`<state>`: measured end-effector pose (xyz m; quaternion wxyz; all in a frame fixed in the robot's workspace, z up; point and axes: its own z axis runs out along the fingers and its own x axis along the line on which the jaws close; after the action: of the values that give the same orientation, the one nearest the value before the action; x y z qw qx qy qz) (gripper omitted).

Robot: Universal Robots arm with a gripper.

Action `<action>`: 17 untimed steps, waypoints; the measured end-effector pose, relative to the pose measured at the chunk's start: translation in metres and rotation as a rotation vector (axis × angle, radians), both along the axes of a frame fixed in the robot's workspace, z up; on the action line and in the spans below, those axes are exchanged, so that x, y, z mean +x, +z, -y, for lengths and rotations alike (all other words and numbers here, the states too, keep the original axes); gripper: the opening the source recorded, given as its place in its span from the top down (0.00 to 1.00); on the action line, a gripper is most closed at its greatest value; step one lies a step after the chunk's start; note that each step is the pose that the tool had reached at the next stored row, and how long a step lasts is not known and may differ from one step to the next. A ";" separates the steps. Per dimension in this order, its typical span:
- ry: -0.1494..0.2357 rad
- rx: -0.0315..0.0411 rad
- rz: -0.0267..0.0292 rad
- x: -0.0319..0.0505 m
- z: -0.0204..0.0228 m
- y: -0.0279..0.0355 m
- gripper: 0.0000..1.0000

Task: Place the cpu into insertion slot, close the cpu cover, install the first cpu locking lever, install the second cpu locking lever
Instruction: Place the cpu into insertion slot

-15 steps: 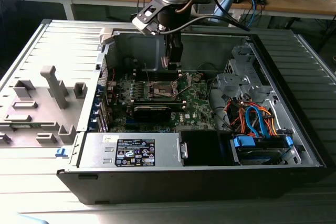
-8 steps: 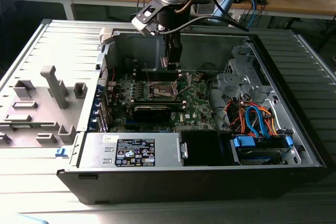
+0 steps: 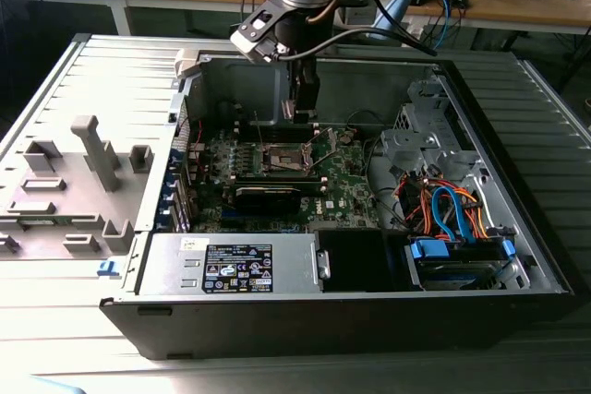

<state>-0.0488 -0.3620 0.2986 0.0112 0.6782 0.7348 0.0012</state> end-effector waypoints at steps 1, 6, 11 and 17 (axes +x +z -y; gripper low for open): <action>0.000 0.0000 0.0000 -0.0002 0.0000 -0.0001 0.45; 0.000 0.0000 0.0000 -0.0007 0.0000 -0.0002 0.45; 0.000 0.0000 0.0000 -0.0014 0.0000 -0.0005 0.45; 0.000 0.0000 0.0000 -0.0026 0.0000 -0.0008 0.45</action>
<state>-0.0513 -0.3620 0.2977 0.0112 0.6782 0.7348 0.0012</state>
